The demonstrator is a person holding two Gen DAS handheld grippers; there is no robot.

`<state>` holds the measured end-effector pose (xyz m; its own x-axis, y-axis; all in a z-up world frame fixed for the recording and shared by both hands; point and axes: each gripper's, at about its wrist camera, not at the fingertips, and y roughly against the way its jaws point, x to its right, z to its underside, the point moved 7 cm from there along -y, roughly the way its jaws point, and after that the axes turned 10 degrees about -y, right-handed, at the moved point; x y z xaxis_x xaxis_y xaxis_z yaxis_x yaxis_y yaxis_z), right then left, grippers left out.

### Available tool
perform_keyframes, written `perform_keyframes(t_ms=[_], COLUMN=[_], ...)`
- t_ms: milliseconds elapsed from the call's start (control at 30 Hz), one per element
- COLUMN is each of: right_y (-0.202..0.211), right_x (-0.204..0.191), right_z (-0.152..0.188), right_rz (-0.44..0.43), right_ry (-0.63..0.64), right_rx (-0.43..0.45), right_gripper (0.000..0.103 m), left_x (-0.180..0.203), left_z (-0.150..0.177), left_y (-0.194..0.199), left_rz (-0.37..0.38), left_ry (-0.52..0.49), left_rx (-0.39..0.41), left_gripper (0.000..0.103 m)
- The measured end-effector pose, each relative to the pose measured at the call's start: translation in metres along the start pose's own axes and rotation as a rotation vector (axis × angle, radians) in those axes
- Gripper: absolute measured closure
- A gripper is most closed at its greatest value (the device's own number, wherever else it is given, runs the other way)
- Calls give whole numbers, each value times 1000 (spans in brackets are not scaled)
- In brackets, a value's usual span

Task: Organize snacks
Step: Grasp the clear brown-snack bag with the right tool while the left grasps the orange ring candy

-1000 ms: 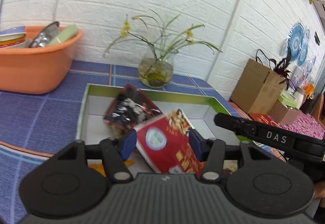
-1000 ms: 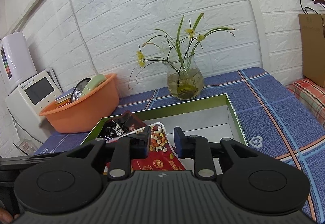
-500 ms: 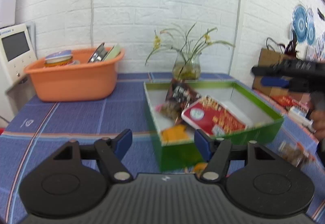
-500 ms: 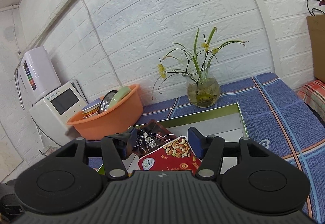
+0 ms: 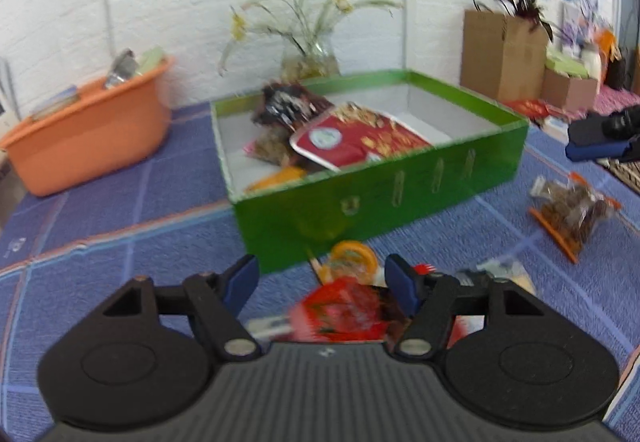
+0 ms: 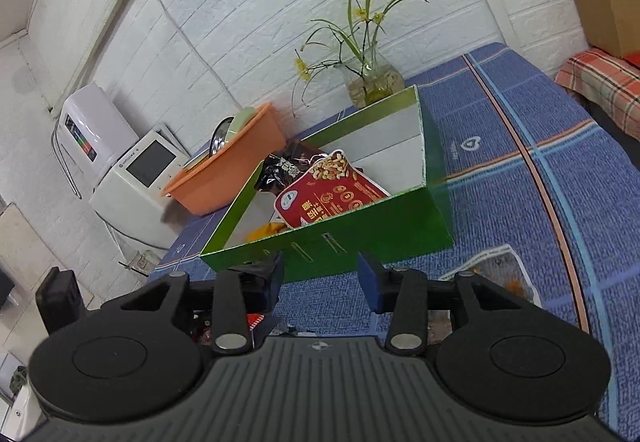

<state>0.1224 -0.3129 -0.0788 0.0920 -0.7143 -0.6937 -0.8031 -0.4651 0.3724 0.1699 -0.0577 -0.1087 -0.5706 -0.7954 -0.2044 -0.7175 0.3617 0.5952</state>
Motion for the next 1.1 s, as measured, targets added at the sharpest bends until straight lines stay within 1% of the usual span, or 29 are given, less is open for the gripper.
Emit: perform_keyframes(t_ms=[33,100,167,233,333,400,467,533,600,633,667,700,733,767,800,867,933,967,1033,1100], right_y=[2,5,4,-1,1,5,9,13,16,21,26,31,35,39,40,37,29,23,12,4], right_x=[5,21,34,42,44,42,40,36,34,32,33,34,36,39,41,44,43,43,44,51], right_z=[-1,-7,-8,-3,5,9,17,26,34,36,34,31,25,19,13,6,4,5,8,13], right_rz=[12,67,114,130,110,89,52,-2,-57,-77,-85,-75,-43,9,87,226,315,342,397,454], right_ry=[-14,-32,-48,-51,-38,-33,-50,-89,-135,-158,-173,-177,-167,-139,-96,13,115,162,236,286], right_rx=[20,63,62,30,21,0,-34,-86,-138,-139,-113,-78,-30,16,57,101,88,68,30,-5], right_gripper=[31,31,31,31,32,32,32,31,31,31,31,29,26,17,6,2,0,0,0,0], left_x=[4,12,23,32,42,44,45,41,32,27,20,14,8,3,-4,-12,-17,-18,-13,-4], left_z=[4,8,12,18,25,28,31,33,31,28,25,21,17,13,9,-2,-12,-17,-23,-23], left_y=[-3,-1,3,6,13,18,25,34,46,52,58,63,68,70,71,69,59,52,31,9], left_rz=[23,69,122,161,188,204,233,254,265,266,263,258,252,245,230,166,81,59,57,67], left_ry=[-5,-24,-52,-64,-75,-74,-53,-30,0,17,31,39,47,54,63,66,67,72,63,40], left_rx=[-12,-25,-42,-54,-67,-81,-106,-120,-101,-83,-59,-37,-14,2,20,59,98,101,70,2], left_gripper=[36,35,35,33,30,30,30,30,30,30,30,29,29,29,27,27,27,26,25,25])
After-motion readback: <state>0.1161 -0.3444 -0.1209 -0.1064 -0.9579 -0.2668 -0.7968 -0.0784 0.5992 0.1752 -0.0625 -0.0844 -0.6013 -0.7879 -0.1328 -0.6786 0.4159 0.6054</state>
